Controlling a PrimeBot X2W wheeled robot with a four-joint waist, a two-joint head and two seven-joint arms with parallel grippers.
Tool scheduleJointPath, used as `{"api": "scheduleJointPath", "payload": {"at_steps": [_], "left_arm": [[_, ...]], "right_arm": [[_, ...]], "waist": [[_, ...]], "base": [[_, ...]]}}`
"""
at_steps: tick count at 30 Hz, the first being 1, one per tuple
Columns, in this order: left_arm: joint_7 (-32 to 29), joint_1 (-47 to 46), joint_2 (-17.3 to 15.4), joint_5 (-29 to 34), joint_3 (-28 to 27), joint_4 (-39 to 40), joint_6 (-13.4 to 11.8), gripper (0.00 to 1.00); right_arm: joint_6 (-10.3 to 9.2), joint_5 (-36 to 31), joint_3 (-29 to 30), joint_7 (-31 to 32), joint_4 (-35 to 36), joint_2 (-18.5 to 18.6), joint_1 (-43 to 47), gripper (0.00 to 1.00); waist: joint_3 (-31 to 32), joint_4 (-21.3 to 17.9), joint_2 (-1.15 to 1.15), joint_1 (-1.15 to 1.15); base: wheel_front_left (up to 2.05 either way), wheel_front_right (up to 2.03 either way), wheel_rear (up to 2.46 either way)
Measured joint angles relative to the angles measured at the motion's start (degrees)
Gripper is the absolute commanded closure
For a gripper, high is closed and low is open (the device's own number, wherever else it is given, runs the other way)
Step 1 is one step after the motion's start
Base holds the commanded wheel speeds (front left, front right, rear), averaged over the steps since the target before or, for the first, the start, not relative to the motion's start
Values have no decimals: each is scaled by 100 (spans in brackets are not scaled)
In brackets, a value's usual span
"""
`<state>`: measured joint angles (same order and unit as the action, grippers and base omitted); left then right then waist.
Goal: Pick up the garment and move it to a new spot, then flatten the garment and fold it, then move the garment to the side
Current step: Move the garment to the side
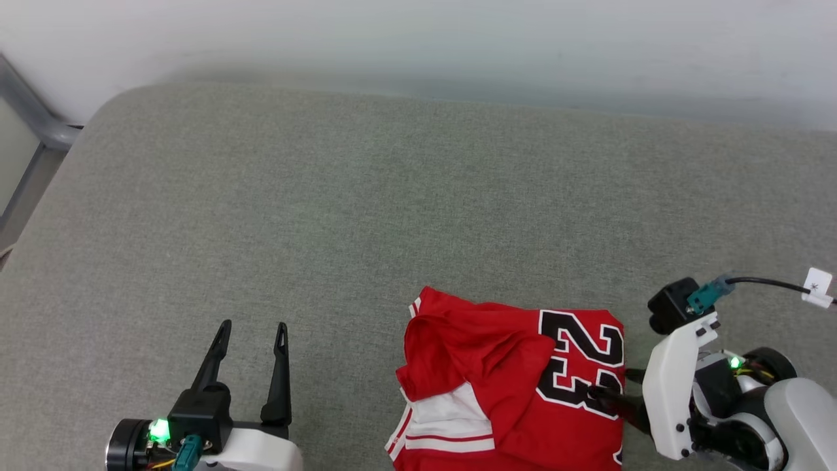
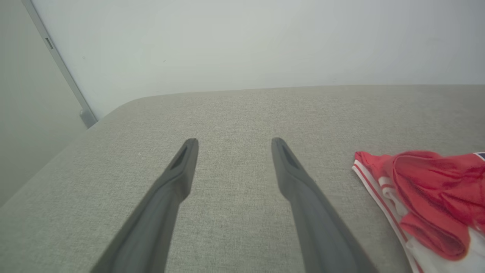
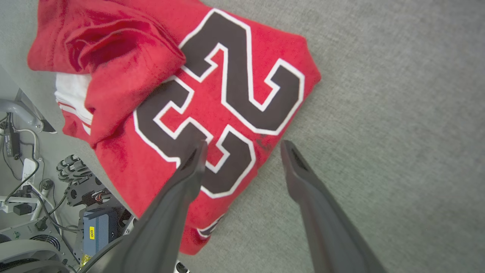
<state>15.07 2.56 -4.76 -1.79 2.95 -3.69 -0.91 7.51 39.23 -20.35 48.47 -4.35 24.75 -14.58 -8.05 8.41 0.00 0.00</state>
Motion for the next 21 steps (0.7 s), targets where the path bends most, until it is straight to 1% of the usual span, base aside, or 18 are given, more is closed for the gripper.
{"api": "scheduleJointPath", "payload": {"at_steps": [8, 14, 15, 16, 21], "left_arm": [[0, -199, 43, -34, 37, 0, 26, 0], [0, -265, 58, -33, 21, -29, 26, 0], [0, -265, 60, -33, 14, -40, 27, 0], [0, -265, 60, -32, 14, -46, 40, 0], [0, -251, 59, -13, -9, -87, 49, 0]], "right_arm": [[-1, -64, -372, -154, -612, -119, 62, 0], [-4, -35, -657, -539, -734, -103, 11, 0], [-10, -36, -717, -635, -736, -100, -26, 53], [-10, -37, -756, -749, -746, -101, -58, 100], [1, -10, -904, -1158, -742, -80, -269, 100]], "waist": [[-360, 210, 0, 0], [-410, 234, 0, 0], [-398, 220, 0, 0], [-382, 204, 0, 0], [-261, 94, 0, 0]], "base": [[0, 0, 0], [0, 0, 0], [0, 0, 0], [0, 0, 0], [0, 0, 0]]}}
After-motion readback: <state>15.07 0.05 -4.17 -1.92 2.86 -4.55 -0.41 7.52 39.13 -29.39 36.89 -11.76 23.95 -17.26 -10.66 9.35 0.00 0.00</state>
